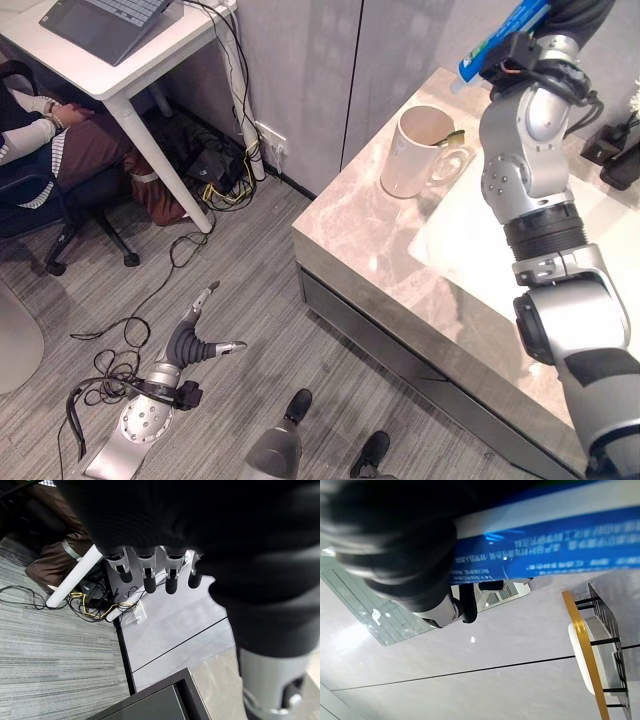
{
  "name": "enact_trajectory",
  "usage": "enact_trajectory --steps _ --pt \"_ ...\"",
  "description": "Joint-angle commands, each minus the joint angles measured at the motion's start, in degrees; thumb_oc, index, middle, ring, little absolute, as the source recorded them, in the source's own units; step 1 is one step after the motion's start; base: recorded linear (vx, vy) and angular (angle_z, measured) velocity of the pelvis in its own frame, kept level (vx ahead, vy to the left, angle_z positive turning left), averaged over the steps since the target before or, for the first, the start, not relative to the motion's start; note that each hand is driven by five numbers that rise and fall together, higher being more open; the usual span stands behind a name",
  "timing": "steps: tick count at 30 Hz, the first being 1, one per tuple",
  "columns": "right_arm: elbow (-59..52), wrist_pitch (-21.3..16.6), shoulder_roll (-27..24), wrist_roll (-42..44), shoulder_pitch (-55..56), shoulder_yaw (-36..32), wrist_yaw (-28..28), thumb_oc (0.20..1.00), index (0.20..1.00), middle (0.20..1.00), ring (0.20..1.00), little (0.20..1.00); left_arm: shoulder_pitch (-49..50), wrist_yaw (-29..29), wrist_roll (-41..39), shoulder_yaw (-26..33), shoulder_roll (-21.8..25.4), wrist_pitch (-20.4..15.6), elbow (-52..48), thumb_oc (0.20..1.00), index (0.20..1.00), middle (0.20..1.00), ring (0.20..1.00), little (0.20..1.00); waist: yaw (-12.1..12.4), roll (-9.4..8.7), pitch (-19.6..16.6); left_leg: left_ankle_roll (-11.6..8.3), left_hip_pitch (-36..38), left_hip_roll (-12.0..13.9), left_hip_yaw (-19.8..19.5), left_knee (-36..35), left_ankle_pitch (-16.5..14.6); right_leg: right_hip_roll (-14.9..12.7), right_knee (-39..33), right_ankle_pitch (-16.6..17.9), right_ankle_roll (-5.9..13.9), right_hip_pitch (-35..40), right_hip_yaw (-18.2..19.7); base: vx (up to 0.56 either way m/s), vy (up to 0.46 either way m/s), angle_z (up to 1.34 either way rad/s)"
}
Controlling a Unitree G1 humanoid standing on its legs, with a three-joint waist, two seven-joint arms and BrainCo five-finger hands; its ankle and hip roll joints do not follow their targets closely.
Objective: Put brush and paste in cup on sink, flatten towel.
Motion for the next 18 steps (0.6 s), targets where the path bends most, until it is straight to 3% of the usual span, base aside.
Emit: enact_trajectory --steps 1,18 --pt "-2.2 -1.4 -4.3 -1.8 -3.7 1.5 0.5 0.2 0.2 0.2 0.2 0.2 1.9 1.9 -1.3 1.8 1.7 -1.4 -3.8 1.0 1.0 1.0 1.0 1.0 1.4 -3.7 -1.5 0.59 0.4 -1.2 -0.1 -0.7 -1.2 -5.6 0.2 4.9 2.38 3.4 1.5 0.0 0.0 0.0" --pt "-0.5 -0.6 -3.5 -1.1 -2.6 1.7 1.9 0.2 0.2 0.2 0.2 0.2 1.5 1.9 -1.7 1.6 0.5 -1.0 -3.3 1.0 1.0 1.0 1.0 1.0 1.0 -4.06 -0.6 0.88 -0.3 -1.5 0.2 -0.7 -1.1 -5.6 0.2 5.7 2.46 2.6 2.3 0.0 0.001 0.0"
